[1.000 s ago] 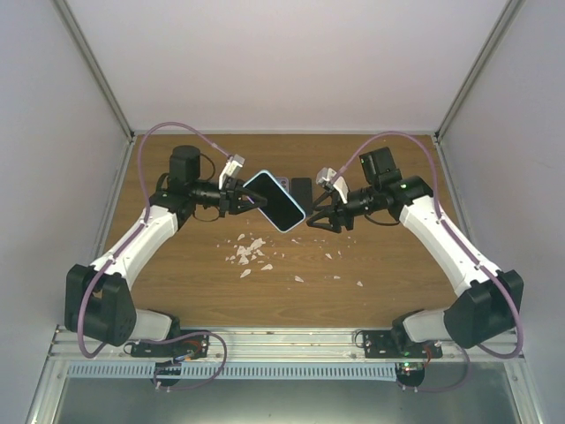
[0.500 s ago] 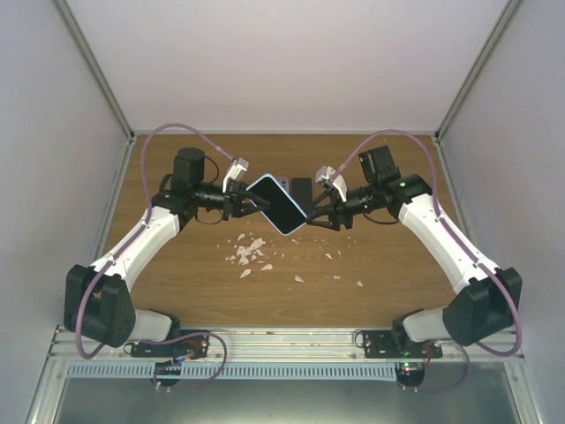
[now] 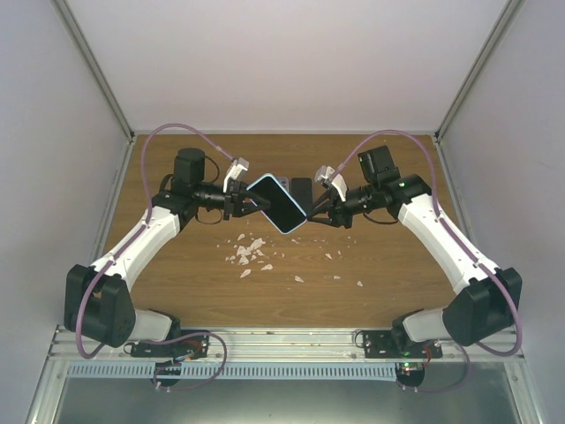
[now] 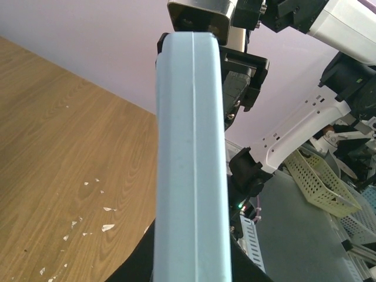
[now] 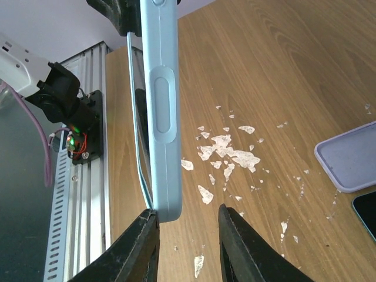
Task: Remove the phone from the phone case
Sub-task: Remove the phone case from the phone.
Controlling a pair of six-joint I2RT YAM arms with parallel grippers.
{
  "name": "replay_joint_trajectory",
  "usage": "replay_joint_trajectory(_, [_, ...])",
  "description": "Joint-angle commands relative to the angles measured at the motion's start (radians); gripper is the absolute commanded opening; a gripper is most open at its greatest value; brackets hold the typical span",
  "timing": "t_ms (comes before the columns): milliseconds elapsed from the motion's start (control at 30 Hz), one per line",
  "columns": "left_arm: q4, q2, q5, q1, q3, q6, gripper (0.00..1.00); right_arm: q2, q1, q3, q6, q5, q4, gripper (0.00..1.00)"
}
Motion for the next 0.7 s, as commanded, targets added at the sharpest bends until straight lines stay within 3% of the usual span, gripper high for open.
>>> replay_joint_trajectory(0, [0.09, -0.023, 0.14, -0.017, 0.038, -0.03, 0.0, 0.004, -0.003, 0.005, 0.011, 0.061, 0.047, 0.28])
replay_joint_trajectory(267, [0.129, -0.016, 0.171, -0.026, 0.047, -0.075, 0.0, 0.013, -0.002, -0.001, 0.02, 0.086, 0.064, 0.26])
replay_joint_trajectory(667, [0.153, -0.01, 0.305, -0.073, 0.059, -0.12, 0.0, 0.028, -0.002, -0.016, 0.054, 0.246, 0.122, 0.22])
